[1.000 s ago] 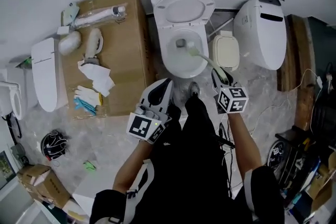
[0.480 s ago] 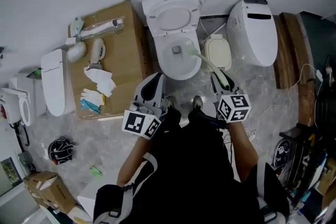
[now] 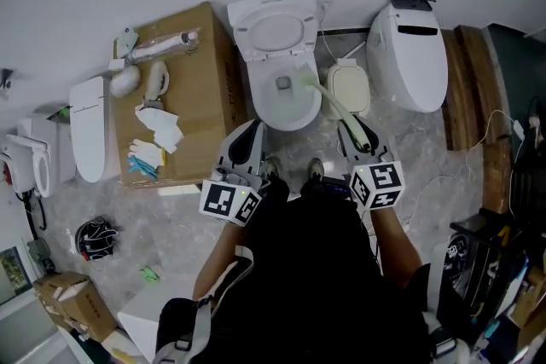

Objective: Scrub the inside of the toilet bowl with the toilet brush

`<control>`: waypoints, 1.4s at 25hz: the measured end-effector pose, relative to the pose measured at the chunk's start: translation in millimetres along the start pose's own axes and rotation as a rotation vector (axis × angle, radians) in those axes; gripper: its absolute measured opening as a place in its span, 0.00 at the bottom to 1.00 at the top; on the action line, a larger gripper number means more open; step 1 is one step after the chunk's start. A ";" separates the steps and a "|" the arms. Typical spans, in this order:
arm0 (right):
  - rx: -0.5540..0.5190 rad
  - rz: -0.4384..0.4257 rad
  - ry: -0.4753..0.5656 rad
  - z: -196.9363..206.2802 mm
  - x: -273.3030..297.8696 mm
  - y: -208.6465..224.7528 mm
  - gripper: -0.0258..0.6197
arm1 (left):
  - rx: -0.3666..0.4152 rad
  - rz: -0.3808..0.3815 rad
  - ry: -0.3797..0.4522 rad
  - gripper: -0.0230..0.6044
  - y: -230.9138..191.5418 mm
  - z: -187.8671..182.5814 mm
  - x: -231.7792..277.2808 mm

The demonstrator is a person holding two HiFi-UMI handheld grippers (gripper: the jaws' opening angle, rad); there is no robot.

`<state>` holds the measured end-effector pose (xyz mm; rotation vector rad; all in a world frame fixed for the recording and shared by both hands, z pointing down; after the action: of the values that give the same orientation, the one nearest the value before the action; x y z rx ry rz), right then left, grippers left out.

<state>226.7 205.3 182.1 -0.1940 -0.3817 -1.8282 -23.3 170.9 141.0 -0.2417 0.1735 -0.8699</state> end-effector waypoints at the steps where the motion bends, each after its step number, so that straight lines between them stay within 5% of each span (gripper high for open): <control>1: -0.001 -0.005 0.002 -1.6 -1.1 1.2 0.23 | 0.003 -0.003 0.002 0.05 1.7 0.4 2.1; 35: -0.007 -0.032 0.007 -14.9 11.7 25.4 0.23 | 0.014 0.006 0.020 0.05 4.7 3.6 43.7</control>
<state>248.6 183.1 176.0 -0.1867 -0.3756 -1.8615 8.8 140.6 140.9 -0.2194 0.1869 -0.8674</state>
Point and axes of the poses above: the fingertips, and each gripper's own axes: x forward along the fingers, y to its right, z out of its underside, the point moved 7 cm from there along -x, backward along the fingers, and after that the axes turned 5 degrees about y, right-handed, at the moved point
